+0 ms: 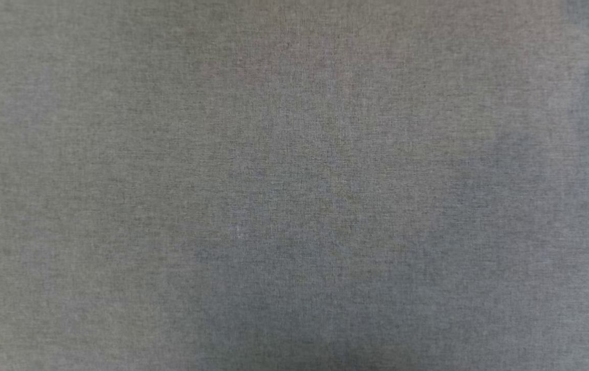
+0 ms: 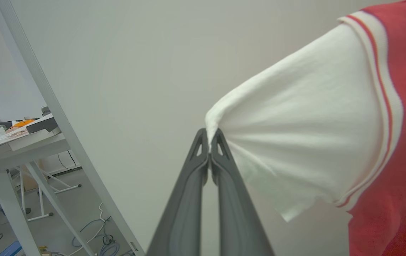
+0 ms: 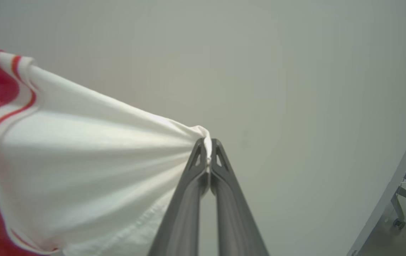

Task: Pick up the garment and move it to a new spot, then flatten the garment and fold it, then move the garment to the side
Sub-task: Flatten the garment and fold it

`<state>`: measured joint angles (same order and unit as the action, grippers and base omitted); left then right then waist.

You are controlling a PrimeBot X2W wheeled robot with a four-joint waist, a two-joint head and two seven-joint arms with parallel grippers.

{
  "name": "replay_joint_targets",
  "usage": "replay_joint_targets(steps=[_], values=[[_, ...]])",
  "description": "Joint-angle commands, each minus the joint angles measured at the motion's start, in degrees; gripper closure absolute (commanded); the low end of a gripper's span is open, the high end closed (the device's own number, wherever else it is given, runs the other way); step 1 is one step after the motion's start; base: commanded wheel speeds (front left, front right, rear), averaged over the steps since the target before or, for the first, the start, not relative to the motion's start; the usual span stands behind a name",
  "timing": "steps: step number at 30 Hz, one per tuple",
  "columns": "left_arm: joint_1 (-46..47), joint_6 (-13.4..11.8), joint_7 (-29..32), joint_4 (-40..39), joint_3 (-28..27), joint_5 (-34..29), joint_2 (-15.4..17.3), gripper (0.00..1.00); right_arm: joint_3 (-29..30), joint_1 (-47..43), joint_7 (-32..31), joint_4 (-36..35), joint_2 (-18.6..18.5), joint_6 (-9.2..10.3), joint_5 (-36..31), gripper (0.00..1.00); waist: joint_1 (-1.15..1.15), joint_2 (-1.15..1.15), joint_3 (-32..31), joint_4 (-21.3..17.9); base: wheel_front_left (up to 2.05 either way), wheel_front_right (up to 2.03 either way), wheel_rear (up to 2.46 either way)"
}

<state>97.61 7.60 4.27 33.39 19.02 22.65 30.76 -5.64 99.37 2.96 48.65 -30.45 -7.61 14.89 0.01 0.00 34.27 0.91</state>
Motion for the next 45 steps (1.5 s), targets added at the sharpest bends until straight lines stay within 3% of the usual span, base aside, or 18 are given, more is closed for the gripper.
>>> replay_joint_targets(steps=[1, 10, 18, 26, 32, 33, 45], values=[[0.66, -0.15, -1.42, 1.89, 0.77, -0.38, 0.1, 1.0, 0.16, 0.67, 1.25, 1.41, 0.2, 0.12, -0.39, 1.0, -0.01, 0.0, 1.59, -0.1, 0.0, 0.0, 0.0], [-9.17, -0.12, -9.88, 8.3, 8.48, 5.25, -2.21, 1.0, -3.35, -6.72, 6.2, 7.6, 2.31, 0.12, 3.53, 1.0, -0.01, 0.0, -1.49, 0.55, 0.0, 0.0, 0.0], [-25.52, -0.12, -14.7, 8.57, 13.52, 10.82, -2.82, 1.0, -9.86, -20.43, 6.52, 6.48, 2.33, 0.12, 10.63, 1.0, -0.01, 0.0, -8.62, 0.84, 0.0, 0.0, 0.0], [-43.17, -0.18, -15.9, 5.96, 15.69, 14.96, -1.98, 1.0, -17.11, -39.83, 6.22, -0.03, -1.53, 0.12, 18.32, 1.0, -0.01, 0.0, -16.97, 1.13, 0.0, 0.0, 0.0], [-56.25, -1.49, -14.83, 2.42, 17.5, 16.67, -0.57, 1.0, -19.92, -53.85, 4.86, -6.73, -4.08, 0.12, 26.02, 1.0, -0.01, 0.0, -22.43, 1.11, 0.0, 0.0, 0.0], [-62.6, -2.38, -13.86, 0.03, 18.36, 17.72, 0.3, 1.0, -21.12, -60.28, 3.82, -9.8, -5.88, 0.12, 29.09, 1.0, -0.01, 0.0, -24.73, 1.04, 0.0, 0.0, 0.0], [-78.74, -6.28, -9.94, -9.54, 20.57, 20.49, 4.44, 1.0, -24.62, -78.09, 0.28, -19.22, -12.71, 0.12, 35.97, 1.0, -0.01, 0.0, -30.91, 0.84, 0.0, 0.0, 0.0]])
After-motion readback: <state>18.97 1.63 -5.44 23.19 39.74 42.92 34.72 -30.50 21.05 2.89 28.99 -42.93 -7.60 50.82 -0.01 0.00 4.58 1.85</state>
